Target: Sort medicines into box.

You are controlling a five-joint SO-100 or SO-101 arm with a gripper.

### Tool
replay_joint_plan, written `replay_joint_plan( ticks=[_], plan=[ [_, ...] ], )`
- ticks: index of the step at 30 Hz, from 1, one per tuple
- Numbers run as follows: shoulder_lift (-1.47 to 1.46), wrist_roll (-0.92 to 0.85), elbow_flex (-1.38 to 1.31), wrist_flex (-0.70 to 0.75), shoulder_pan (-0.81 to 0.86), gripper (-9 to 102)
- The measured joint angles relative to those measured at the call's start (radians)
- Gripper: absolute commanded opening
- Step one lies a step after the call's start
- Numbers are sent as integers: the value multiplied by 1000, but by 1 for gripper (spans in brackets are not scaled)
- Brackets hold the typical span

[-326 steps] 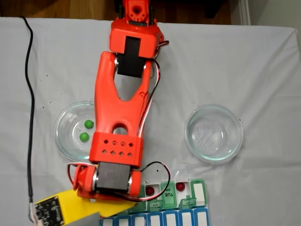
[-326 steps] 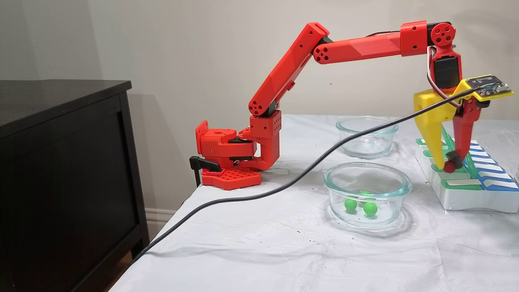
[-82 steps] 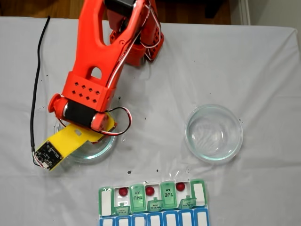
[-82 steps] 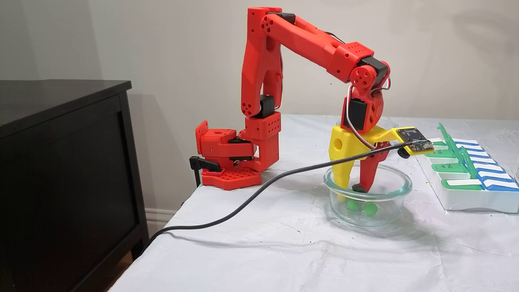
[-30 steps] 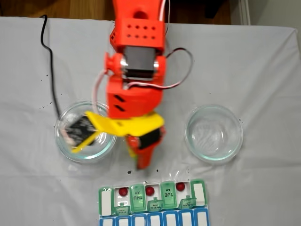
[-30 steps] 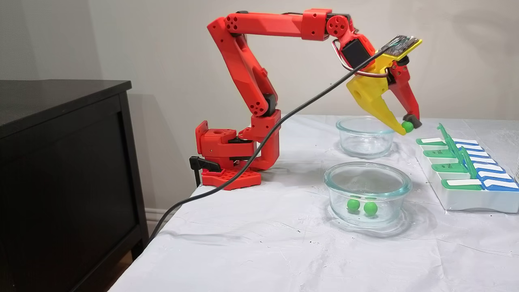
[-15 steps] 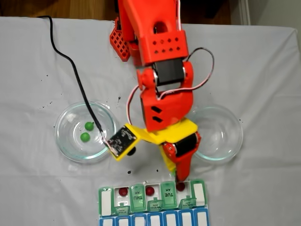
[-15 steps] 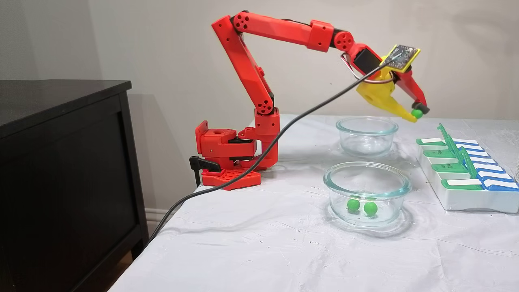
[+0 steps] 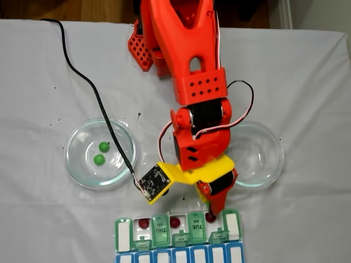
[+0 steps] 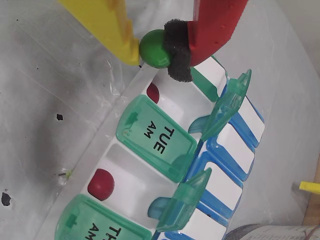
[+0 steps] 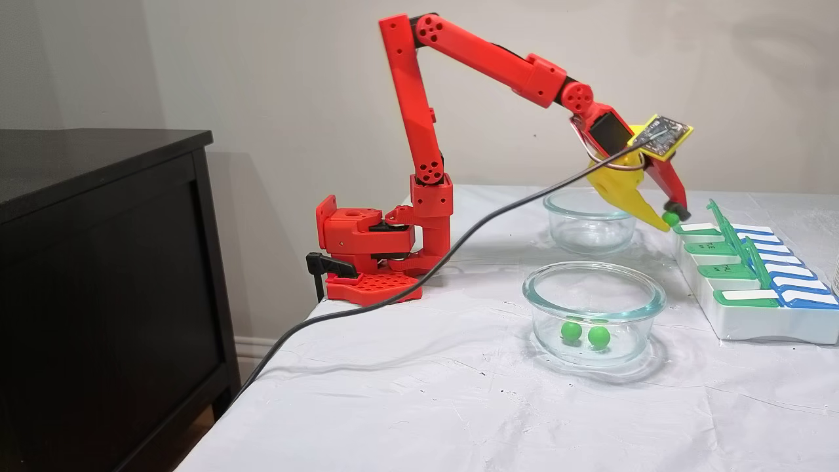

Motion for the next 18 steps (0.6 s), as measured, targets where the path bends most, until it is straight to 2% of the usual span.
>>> replay_joint_plan(
  ticks=[18],
  plan=[
    [-77, 25, 0, -202, 0, 0]
  ],
)
